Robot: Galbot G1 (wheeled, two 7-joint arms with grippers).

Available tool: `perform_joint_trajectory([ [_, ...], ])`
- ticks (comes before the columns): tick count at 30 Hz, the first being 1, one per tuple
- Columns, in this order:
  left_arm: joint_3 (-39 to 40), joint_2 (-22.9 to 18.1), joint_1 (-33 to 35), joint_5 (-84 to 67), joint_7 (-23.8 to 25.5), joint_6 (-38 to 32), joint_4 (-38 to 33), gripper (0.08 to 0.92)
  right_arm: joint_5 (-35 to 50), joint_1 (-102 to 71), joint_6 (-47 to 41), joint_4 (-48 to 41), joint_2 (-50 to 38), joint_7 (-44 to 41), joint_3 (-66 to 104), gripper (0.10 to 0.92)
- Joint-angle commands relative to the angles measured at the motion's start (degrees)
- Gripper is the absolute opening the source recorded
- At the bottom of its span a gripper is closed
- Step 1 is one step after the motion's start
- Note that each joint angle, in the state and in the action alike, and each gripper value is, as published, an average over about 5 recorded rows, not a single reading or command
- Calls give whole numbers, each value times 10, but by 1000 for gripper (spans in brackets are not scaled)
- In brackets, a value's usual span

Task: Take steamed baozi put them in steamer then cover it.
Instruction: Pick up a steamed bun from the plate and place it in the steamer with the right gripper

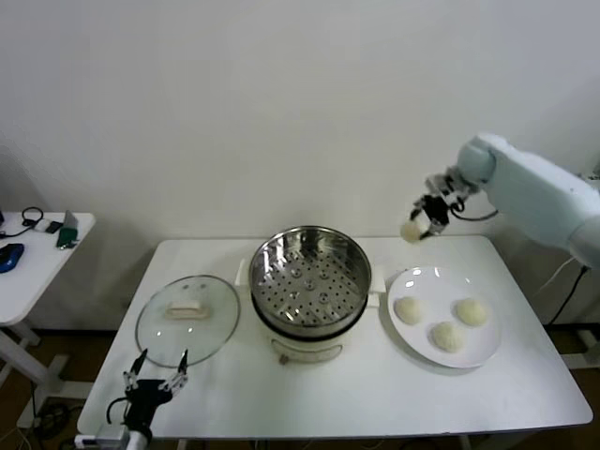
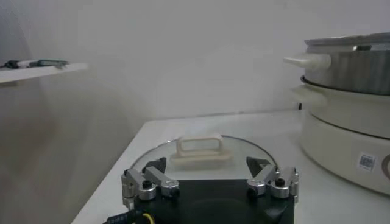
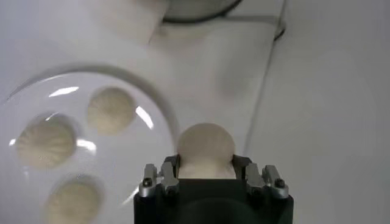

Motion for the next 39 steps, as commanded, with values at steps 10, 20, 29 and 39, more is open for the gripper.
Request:
perform_joint_trajectory([
  [10,-2,5,0,6,2,-2,-9,823,-158,-1,193,113,140,93,-76,594],
  [20,-7,4,2,6,1,-8,2,823,-239,-104,227,-13,177,125,-26,594],
  [29,-6,3,1,9,1,-13,8,823,-251,-122,236,-56,202,134,-13,594],
  [39,-4,3,2,9,1,-14,5,823,-208,-115,262,-103,224,120,-17,643],
])
